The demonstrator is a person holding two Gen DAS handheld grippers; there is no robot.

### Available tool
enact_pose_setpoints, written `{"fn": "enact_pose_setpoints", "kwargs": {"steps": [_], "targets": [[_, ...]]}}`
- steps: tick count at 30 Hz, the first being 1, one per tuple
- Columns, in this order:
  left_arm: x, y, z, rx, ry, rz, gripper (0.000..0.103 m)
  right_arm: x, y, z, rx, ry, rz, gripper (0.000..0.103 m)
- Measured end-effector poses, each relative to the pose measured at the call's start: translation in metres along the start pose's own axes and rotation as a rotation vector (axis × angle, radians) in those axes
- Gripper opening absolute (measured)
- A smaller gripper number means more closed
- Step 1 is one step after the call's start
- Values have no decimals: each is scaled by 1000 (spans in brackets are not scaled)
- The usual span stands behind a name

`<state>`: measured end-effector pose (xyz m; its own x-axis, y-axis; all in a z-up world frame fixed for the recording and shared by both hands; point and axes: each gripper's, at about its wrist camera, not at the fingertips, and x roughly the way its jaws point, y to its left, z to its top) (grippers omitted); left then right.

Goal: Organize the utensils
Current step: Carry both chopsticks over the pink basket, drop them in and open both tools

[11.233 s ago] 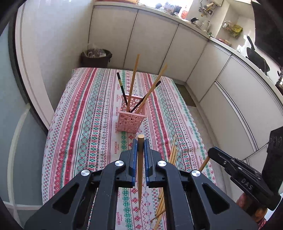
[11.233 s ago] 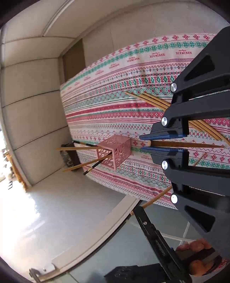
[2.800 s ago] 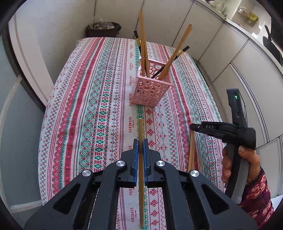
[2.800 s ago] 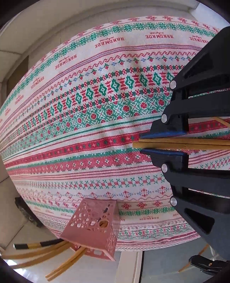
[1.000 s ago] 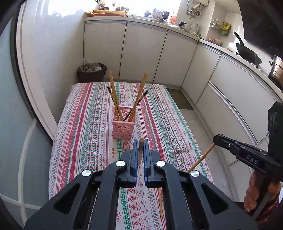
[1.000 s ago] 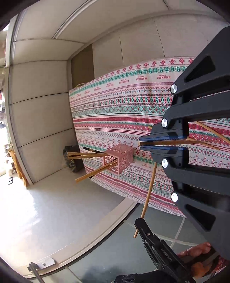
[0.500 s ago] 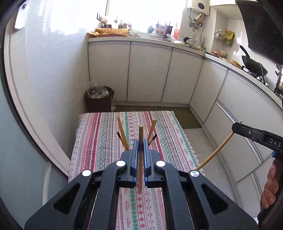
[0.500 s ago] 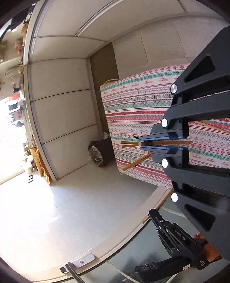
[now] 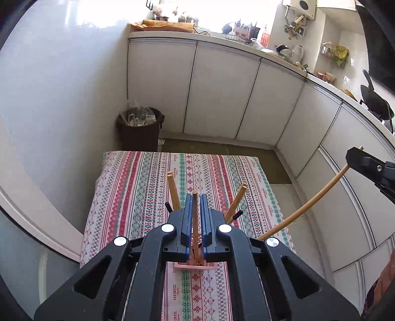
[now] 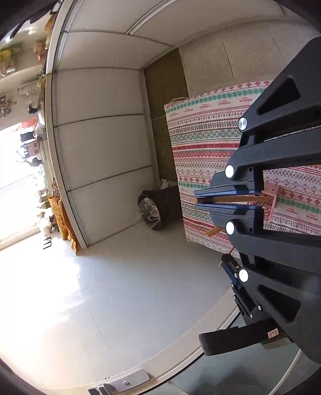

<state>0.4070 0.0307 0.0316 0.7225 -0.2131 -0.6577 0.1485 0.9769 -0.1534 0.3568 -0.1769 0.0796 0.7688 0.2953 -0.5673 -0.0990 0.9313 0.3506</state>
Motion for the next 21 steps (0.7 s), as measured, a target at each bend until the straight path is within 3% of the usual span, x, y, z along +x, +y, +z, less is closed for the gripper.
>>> {"fn": "enact_pose_setpoints", "kwargs": {"steps": [9, 21], "targets": [[-61, 37, -7, -128, -171, -77, 16, 37, 28, -11, -57, 13, -25, 5], [-46, 66, -22, -187, -100, -55, 16, 74, 44, -37, -88, 73, -56, 6]]}}
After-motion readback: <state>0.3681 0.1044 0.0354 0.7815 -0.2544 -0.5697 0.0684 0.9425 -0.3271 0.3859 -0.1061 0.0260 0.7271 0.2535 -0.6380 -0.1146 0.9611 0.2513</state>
